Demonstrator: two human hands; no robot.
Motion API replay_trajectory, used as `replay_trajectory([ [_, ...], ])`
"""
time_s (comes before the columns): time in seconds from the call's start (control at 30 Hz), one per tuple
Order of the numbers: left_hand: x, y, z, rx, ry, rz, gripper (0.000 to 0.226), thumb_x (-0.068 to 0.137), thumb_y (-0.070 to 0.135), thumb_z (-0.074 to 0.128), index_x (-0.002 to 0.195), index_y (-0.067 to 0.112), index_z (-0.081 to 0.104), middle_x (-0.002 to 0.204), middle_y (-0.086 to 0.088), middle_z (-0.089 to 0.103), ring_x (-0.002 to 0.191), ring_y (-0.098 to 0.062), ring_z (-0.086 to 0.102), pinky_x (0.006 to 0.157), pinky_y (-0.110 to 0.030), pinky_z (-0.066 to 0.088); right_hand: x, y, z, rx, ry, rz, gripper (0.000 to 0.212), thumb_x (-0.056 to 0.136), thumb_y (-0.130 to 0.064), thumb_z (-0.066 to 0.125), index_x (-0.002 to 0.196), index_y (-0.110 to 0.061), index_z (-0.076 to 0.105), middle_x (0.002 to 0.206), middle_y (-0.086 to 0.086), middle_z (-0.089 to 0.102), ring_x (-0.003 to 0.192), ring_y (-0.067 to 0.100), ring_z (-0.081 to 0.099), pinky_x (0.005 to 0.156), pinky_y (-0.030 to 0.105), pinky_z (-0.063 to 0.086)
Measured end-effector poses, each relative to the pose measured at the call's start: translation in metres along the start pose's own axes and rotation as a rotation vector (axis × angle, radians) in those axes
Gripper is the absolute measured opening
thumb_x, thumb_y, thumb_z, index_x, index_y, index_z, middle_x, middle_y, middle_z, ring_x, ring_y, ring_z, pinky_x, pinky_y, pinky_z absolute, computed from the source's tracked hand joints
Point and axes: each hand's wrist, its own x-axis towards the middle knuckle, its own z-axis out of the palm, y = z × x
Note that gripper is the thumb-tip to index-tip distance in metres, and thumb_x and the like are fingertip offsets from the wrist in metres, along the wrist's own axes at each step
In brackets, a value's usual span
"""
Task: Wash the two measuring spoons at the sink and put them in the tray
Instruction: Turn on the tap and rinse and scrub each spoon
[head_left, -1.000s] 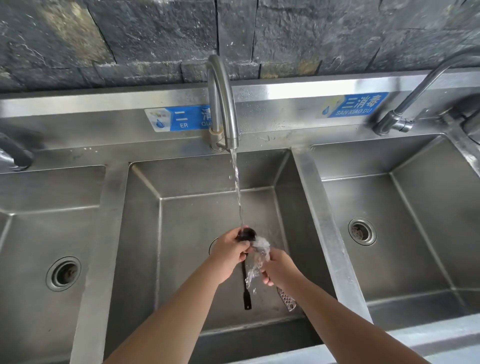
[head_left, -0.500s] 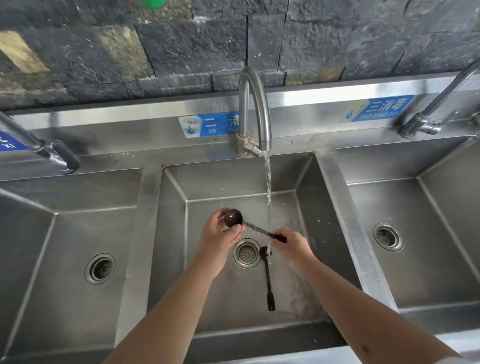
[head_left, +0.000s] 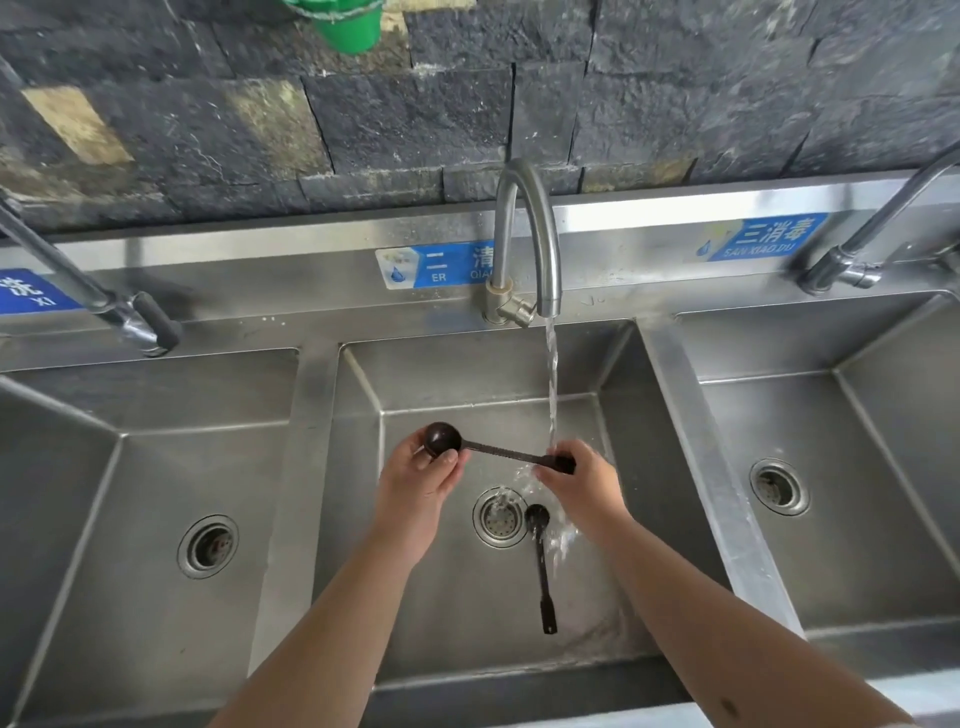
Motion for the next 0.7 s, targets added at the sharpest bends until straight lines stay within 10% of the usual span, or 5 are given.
replay_trajectory([
  [0.4, 0.014, -0.044, 0.058, 0.059, -0.149, -0.154, 0.037, 0.082, 0.005, 0.069, 0.118, 0.005, 0.058, 0.101, -0.012, 0.073, 0.097, -0.023, 0.070, 0.074, -0.025, 0.055, -0.033, 0.040, -0.080, 0.023, 0.213, 0.017, 0.019, 0.079, -0.029, 0.076, 0.093, -0.033, 0.064, 0.084, -0.019, 0.065, 0.079, -0.005, 0.059, 0.062, 0.009, 0.040],
  [0.7, 0.004, -0.044, 0.088, 0.262, -0.208, -0.165, 0.017, 0.090, 0.013, 0.063, 0.103, 0.023, 0.065, 0.087, 0.004, 0.072, 0.078, -0.012, 0.068, 0.067, -0.026, 0.051, -0.050, 0.063, -0.107, 0.328, 0.078, 0.081, 0.023, 0.086, -0.026, 0.072, 0.066, -0.017, 0.065, 0.042, -0.004, 0.048, 0.036, 0.010, 0.036, 0.036, 0.020, 0.029],
])
